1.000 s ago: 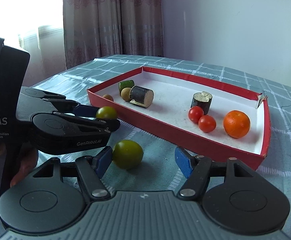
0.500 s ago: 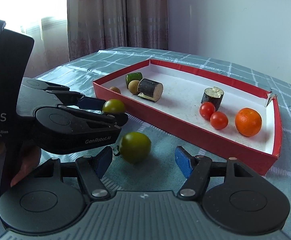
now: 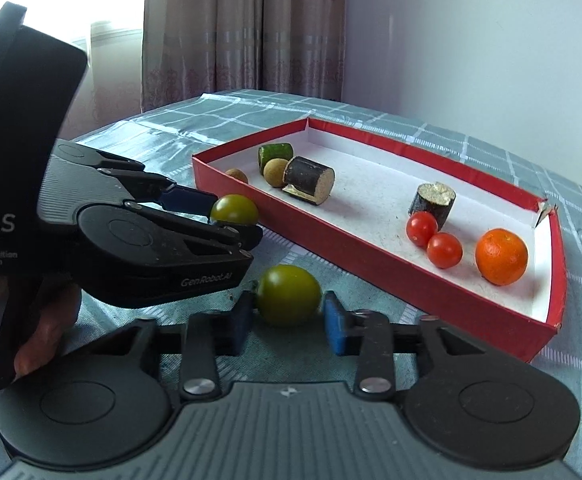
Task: Organize fruits
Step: 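Grasp a green tomato with the left tool while the right tool grasps another green tomato, then carry both green tomatoes into the tray and open both tools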
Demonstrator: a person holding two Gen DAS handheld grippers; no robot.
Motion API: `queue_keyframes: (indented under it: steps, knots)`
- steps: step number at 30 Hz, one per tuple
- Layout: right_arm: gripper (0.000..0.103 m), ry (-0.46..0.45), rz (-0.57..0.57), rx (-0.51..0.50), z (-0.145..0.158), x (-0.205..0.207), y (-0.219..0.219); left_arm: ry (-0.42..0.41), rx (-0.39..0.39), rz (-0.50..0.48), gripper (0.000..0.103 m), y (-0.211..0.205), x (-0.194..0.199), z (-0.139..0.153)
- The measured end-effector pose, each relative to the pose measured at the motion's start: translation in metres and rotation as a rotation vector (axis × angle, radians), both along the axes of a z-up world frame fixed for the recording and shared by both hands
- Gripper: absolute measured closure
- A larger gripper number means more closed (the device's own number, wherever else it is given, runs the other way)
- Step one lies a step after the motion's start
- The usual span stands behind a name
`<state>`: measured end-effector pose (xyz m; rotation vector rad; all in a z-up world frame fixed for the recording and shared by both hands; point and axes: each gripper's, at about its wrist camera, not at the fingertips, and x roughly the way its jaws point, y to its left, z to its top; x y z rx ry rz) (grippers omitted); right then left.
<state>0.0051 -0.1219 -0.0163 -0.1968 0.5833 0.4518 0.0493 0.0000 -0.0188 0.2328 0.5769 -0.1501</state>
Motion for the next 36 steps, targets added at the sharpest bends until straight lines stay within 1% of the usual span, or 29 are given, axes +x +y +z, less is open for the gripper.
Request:
queue_keyframes:
  steps: [3, 5, 8, 16, 27, 32, 36]
  knots:
    - [0.069, -0.006, -0.001, -0.001, 0.000, -0.001, 0.000, 0.000, -0.001, -0.001, 0.066, 0.000, 0.000, 0.000]
    - [0.069, -0.005, -0.009, 0.013, 0.001, 0.000, -0.002, -0.001, 0.002, -0.009, 0.070, -0.001, -0.001, 0.000]
    - [0.069, -0.007, -0.018, 0.017, 0.002, 0.000, -0.005, -0.012, 0.013, -0.012, 0.072, -0.003, -0.003, 0.000]
    - [0.069, -0.040, -0.044, 0.028, 0.005, -0.006, -0.012, -0.031, 0.006, -0.036, 0.072, -0.004, -0.013, 0.002]
    - [0.069, -0.074, -0.087, 0.076, 0.014, -0.010, -0.028, -0.086, -0.039, -0.046, 0.073, 0.001, -0.028, 0.009]
    - [0.069, -0.089, -0.122, 0.104, 0.018, -0.008, -0.036, -0.133, -0.066, -0.003, 0.073, 0.002, -0.028, 0.016]
    - [0.069, -0.111, -0.159, 0.122, 0.021, -0.008, -0.041, -0.154, -0.123, 0.059, 0.073, 0.004, -0.024, 0.024]
